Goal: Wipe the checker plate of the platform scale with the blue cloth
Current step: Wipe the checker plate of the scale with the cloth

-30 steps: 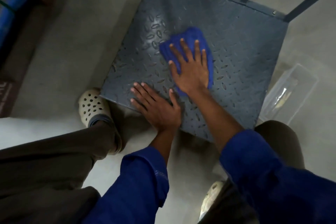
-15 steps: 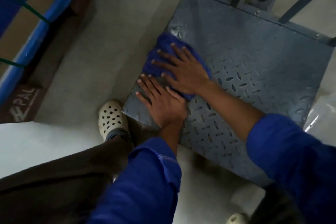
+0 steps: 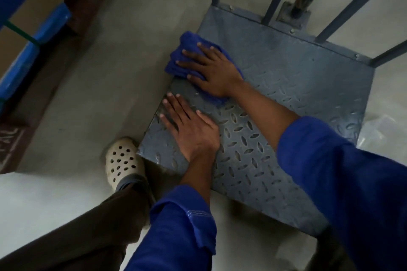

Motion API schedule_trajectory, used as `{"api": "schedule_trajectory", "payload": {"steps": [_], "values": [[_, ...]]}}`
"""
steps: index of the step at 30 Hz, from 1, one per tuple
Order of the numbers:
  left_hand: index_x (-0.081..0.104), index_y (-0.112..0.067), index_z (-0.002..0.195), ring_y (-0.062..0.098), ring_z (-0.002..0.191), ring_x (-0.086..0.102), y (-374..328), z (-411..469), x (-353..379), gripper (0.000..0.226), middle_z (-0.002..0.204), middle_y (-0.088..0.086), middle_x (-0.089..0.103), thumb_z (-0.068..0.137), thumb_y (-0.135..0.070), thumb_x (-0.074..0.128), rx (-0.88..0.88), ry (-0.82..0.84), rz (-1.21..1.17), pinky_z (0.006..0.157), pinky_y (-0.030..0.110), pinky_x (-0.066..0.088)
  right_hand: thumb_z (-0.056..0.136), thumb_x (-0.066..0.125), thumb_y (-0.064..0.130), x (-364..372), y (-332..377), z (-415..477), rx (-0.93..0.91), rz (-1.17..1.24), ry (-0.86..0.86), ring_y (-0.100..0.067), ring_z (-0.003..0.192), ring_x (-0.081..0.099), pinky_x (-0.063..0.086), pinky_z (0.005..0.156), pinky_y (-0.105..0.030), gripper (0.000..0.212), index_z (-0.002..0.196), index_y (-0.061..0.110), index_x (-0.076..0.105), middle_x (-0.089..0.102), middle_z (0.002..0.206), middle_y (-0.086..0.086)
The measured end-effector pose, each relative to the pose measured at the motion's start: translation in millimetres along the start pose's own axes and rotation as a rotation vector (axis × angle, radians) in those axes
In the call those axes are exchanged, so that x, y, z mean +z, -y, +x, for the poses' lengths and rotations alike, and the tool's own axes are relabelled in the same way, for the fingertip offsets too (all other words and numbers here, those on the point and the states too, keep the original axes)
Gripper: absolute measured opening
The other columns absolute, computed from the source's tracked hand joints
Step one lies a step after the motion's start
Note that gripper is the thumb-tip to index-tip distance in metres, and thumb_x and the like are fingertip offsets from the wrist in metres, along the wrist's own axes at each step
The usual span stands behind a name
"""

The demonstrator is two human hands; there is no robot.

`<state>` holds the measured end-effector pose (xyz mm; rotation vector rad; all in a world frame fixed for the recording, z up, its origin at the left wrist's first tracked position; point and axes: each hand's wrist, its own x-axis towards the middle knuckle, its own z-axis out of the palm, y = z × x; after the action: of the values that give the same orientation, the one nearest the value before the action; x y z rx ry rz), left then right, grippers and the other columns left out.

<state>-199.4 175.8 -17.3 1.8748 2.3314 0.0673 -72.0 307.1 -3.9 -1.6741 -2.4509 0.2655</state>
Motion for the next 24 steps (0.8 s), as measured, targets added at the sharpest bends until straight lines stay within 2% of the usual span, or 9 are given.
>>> {"api": "schedule_trajectory", "payload": {"steps": [4,9,14,18,22,24], "values": [[0.001,-0.001,0.169,0.032,0.165,-0.008,-15,9,-1,0.073,0.178,0.016,-0.006,0.105,-0.034,0.012,-0.03,0.015,-0.044,0.131,0.061,0.001,0.103,0.024,0.062,-11,-9,15,0.348,0.036,-0.059,-0.035,0.162,0.013,0.014,0.13,-0.055,0.061,0.161,0.046,0.029,0.024,0.173,0.01],[0.008,-0.005,0.169,0.034,0.165,-0.004,-28,18,2,0.07,0.178,0.018,0.0,0.109,-0.037,0.021,0.074,-0.005,-0.066,0.131,0.062,0.001,0.105,0.025,0.063,-15,-40,-46,0.649,0.026,-0.136,-0.035,0.162,0.009,0.01,0.131,-0.054,0.06,0.163,0.046,0.024,0.018,0.174,0.009],[0.01,-0.012,0.171,0.036,0.165,-0.004,-54,27,5,0.068,0.178,0.017,0.0,0.109,-0.04,0.02,0.232,0.014,-0.07,0.131,0.062,0.0,0.105,0.022,0.068,-27,-77,-130,0.868,0.003,-0.18,-0.032,0.163,0.006,0.008,0.132,-0.052,0.062,0.163,0.046,0.02,0.017,0.174,0.01],[0.003,-0.017,0.171,0.035,0.165,-0.009,-64,30,6,0.07,0.178,0.017,-0.006,0.109,-0.045,0.018,0.281,0.035,-0.057,0.131,0.063,-0.003,0.104,0.022,0.069,-25,-84,-179,1.039,-0.003,-0.218,-0.033,0.163,0.006,0.009,0.132,-0.054,0.063,0.163,0.047,0.02,0.015,0.175,0.009],[0.004,-0.017,0.171,0.035,0.165,-0.01,-66,30,6,0.071,0.177,0.018,-0.007,0.108,-0.047,0.016,0.28,0.031,-0.053,0.13,0.063,-0.001,0.106,0.023,0.066,-16,-61,-183,1.199,0.006,-0.245,-0.034,0.163,0.003,0.008,0.131,-0.057,0.063,0.164,0.045,0.018,0.01,0.176,0.008],[0.006,-0.016,0.171,0.035,0.165,-0.008,-65,30,6,0.071,0.178,0.018,-0.006,0.108,-0.047,0.017,0.278,0.023,-0.061,0.131,0.063,0.0,0.106,0.021,0.066,-12,-48,-172,1.199,0.025,-0.219,-0.034,0.163,-0.002,0.004,0.131,-0.057,0.063,0.165,0.045,0.014,0.006,0.176,0.009]]}}
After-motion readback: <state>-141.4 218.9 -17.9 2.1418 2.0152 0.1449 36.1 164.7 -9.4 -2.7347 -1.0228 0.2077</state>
